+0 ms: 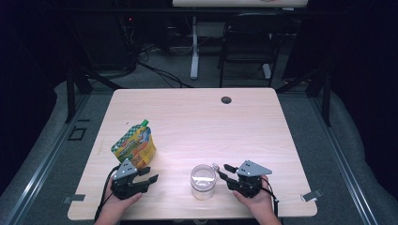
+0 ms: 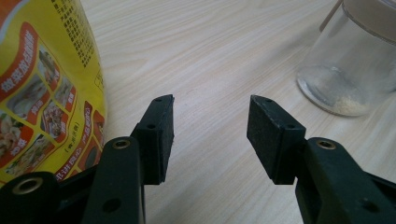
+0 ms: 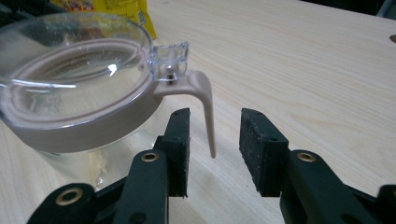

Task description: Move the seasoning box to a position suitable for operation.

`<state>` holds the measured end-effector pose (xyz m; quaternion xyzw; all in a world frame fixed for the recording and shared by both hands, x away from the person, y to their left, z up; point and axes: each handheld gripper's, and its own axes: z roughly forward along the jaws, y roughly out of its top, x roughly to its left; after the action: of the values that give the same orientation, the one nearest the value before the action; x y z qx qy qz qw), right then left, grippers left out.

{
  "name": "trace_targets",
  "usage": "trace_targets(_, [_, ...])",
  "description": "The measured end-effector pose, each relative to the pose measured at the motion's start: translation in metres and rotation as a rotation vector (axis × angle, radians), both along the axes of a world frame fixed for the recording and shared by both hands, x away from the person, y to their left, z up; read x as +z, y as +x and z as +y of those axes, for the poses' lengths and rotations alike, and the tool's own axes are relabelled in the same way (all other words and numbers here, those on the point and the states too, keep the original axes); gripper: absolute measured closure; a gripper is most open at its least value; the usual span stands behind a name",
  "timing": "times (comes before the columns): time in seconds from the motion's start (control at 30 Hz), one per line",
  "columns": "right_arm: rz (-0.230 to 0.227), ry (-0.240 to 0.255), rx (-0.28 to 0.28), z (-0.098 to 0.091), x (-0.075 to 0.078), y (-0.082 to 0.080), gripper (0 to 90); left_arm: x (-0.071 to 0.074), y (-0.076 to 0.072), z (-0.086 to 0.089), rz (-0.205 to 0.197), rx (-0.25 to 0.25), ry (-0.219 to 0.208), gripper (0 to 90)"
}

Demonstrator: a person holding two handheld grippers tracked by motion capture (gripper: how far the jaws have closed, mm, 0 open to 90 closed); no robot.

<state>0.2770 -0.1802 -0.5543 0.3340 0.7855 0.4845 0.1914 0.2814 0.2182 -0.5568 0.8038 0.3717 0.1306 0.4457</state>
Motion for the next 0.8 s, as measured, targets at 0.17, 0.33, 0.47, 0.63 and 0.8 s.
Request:
trace_targets(0.17, [0.011, -0.001, -0.012, 0.005, -0.004, 0.005, 63.8, 0.000, 0.000, 0.000, 0.000, -0.003, 0.004, 51.1])
trace_targets(0.33, [0.020, 0.008, -0.010, 0.007, -0.005, 0.009, 65.5, -0.001, -0.001, -0.001, 0.001, -0.002, 0.005, 51.2])
trace_targets(0.47, [0.032, 0.015, -0.008, 0.010, -0.007, 0.014, 68.6, -0.001, -0.001, 0.000, 0.006, -0.003, 0.009, 51.2])
trace_targets(0.63, [0.019, 0.005, 0.005, 0.016, -0.008, 0.016, 72.0, -0.001, -0.001, 0.000, 0.011, -0.001, 0.014, 51.2])
trace_targets(0.8, [0.017, 0.019, 0.005, 0.017, -0.008, 0.017, 75.1, -0.001, -0.001, 0.000, 0.007, 0.001, 0.010, 51.2])
